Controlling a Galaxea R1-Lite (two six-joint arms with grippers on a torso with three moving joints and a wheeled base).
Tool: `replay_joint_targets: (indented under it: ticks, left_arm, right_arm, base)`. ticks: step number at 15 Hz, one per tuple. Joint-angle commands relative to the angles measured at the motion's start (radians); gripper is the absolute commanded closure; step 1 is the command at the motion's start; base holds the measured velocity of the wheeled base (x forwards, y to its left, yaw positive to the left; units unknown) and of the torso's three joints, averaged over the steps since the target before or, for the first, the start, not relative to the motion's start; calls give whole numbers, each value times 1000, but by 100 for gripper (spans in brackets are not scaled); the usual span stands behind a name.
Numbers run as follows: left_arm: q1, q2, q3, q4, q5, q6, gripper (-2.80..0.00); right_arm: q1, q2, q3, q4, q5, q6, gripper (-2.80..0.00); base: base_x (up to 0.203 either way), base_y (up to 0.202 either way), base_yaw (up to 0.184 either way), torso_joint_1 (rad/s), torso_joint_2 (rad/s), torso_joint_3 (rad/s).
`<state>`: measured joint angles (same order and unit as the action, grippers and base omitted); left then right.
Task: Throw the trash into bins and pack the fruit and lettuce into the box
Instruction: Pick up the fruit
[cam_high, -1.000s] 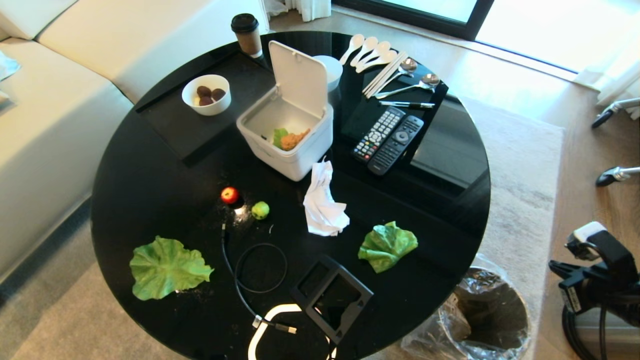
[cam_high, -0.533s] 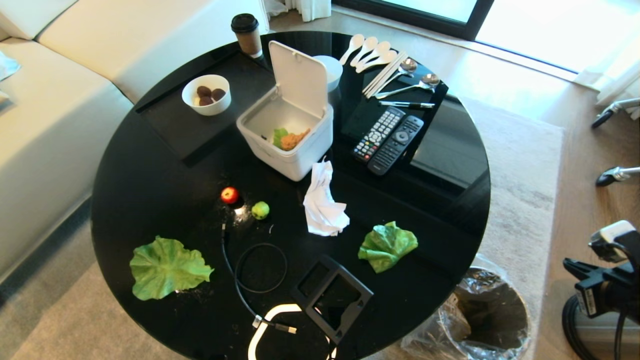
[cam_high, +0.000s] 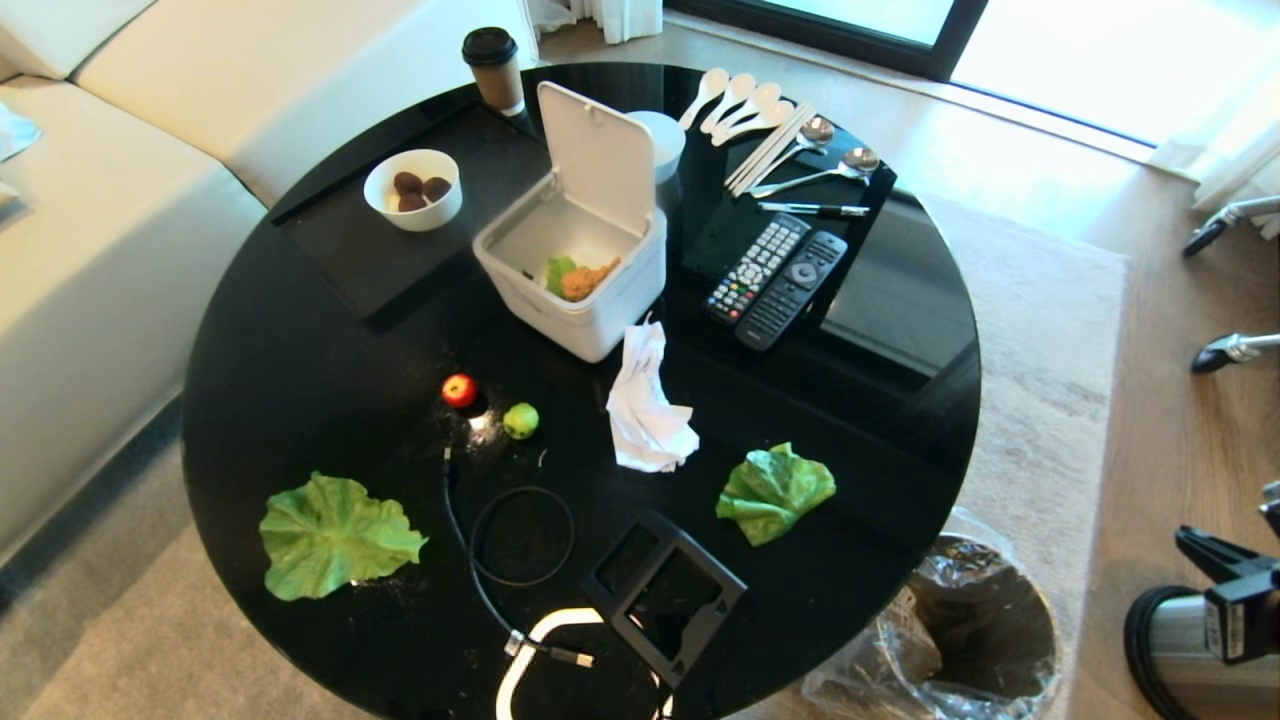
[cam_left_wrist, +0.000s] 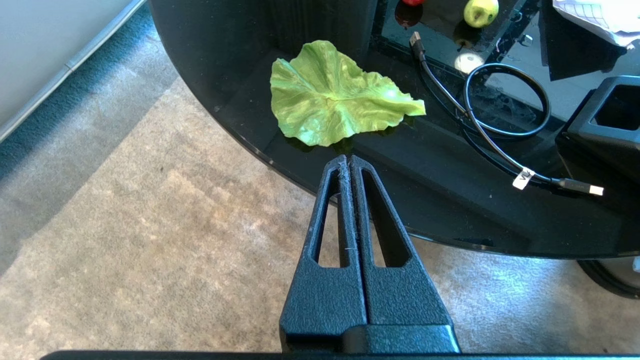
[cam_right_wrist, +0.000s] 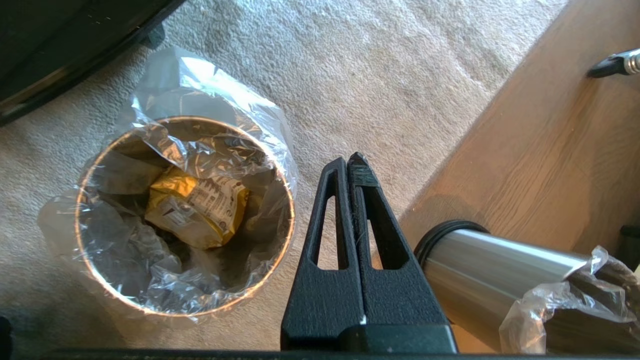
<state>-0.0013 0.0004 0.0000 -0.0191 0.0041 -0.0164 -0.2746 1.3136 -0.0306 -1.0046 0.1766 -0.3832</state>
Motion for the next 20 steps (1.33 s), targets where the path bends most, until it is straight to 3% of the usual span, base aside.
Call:
replay_joint_targets:
  ticks: [1,5,8,15,17,20]
  left_arm:
    - [1,0,0,-1,1,0,0]
    - [0,0,0,-1,1,0,0]
    - [1,1,0,-1,1,0,0]
    - [1,0,0,-1,1,0,0]
    - [0,0,0,-1,1,0,0]
    - [0,1,0,-1,1,0,0]
  right_arm:
    - [-1,-129,24,36,0,14,0]
    - [24,-320,30,205,-13,113,0]
    - [100,-495,30,368,-33,177,0]
    - [294,-974,30,852,-175,265,0]
    - [334,-1040,29,932,-200,280,0]
    - [334,-1041,29,934,-201,277,0]
  base:
    - [0,0,0,0,0,0]
    - [0,0,0,0,0,0]
    - [0,0,0,0,0,0]
    - [0,0,0,0,0,0]
    - [0,0,0,0,0,0]
    - [0,0,0,0,0,0]
